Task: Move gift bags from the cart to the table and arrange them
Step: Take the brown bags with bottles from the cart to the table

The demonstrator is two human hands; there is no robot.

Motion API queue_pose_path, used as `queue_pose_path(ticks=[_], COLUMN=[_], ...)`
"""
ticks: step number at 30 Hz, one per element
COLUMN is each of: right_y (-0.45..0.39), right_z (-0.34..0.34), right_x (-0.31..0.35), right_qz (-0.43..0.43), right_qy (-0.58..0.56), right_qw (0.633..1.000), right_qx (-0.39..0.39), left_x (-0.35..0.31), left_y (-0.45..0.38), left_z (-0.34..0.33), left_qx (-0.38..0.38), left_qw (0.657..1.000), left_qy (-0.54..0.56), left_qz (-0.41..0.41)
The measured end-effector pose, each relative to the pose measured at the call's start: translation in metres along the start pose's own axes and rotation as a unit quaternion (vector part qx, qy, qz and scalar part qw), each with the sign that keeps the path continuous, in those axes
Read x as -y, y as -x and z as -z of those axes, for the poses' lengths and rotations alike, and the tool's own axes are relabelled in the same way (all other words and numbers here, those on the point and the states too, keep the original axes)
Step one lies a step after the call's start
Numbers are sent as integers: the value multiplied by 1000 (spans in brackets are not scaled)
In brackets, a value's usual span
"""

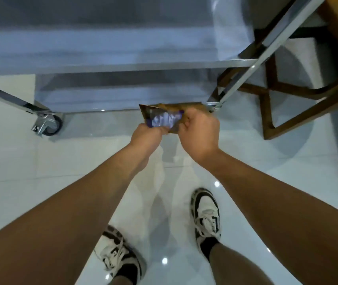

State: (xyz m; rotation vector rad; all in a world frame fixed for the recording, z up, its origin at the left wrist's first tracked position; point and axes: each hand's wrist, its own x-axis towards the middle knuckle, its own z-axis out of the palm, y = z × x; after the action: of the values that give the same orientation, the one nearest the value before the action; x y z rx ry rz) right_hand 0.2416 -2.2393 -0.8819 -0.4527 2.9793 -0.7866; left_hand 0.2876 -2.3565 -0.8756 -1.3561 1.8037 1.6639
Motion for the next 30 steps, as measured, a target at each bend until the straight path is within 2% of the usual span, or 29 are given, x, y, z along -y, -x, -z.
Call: queue_pose_path(ticks=[2, 4, 9, 12, 14, 17, 20, 23, 26, 30], right_y=[4, 19, 89, 142, 173, 205, 237, 274, 322, 403], right_z=[44, 89, 214, 288, 337, 418, 497, 570, 640, 718], right_x=[9, 17, 42, 58, 65, 60, 38, 5, -38, -100], right_qz=[-50, -75, -143, -198, -235, -298, -356, -393, -409, -440], right_qy=[18, 17, -34, -62, -54, -66, -67, -61, -131, -139], right_qw=[994, 988, 980, 975, 969, 952, 925, 882, 852, 825], right_qx=[94, 137, 137, 84, 61, -1, -116, -252, -299, -327], left_x=[-11, -21, -53, -74, -87, -115, -152, -178, -179, -154], left_y=[45, 90, 196, 256, 297, 362, 429, 505, 587, 689], left_z=[8, 16, 19, 3, -16, -51, -100, -169, -246, -344], left_qx=[30, 58, 97, 107, 103, 113, 140, 187, 243, 258], left_qw=[997, 989, 956, 920, 884, 811, 739, 683, 630, 513], left_qy=[-58, -128, -277, -373, -442, -531, -581, -609, -621, -657], left_qz=[33, 53, 16, -54, -114, -217, -312, -357, -398, -487])
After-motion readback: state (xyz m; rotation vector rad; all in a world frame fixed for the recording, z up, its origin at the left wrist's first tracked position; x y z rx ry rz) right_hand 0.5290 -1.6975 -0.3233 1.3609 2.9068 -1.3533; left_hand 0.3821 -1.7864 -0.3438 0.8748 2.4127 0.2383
